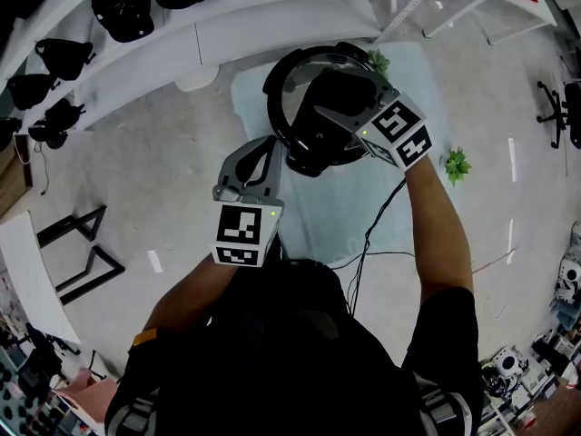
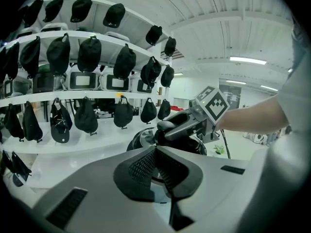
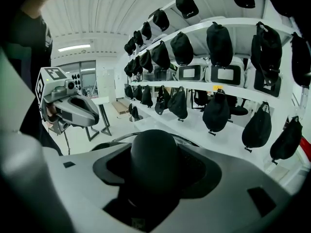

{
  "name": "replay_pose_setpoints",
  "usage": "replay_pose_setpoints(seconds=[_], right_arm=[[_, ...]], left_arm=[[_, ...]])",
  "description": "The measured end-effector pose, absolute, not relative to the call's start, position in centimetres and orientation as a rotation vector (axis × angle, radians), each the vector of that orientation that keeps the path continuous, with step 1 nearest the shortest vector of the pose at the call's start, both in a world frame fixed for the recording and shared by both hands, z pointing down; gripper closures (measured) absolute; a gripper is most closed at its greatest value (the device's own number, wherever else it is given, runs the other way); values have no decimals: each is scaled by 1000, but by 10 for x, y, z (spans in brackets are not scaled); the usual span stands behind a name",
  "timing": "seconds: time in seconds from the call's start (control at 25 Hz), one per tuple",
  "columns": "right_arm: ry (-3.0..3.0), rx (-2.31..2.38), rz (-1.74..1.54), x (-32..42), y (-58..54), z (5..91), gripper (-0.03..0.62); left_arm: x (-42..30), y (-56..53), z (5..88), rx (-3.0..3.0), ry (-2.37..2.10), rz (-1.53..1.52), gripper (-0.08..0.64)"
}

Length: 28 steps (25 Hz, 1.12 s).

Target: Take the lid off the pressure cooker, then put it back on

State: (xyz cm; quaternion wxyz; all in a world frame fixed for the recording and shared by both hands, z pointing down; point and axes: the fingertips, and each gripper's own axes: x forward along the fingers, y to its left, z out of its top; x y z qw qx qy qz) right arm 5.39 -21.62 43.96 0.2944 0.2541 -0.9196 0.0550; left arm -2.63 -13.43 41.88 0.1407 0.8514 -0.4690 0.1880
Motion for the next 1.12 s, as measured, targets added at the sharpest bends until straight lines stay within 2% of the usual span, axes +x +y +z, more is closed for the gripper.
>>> replay_pose_setpoints(seconds=[0.44,0.8,1.12], right_arm=[[-2423,829,227,63,-212,436,285],[-2508,1150,228,90,-167,375,284],[-2487,1369,279,89,-75,350,445]], left_arm=[[-14,-122,394,2506,-1362,522,554],[-3,-105,371,2539,-1353,460,554],[23,-72,355,2605,-1319,451,552]])
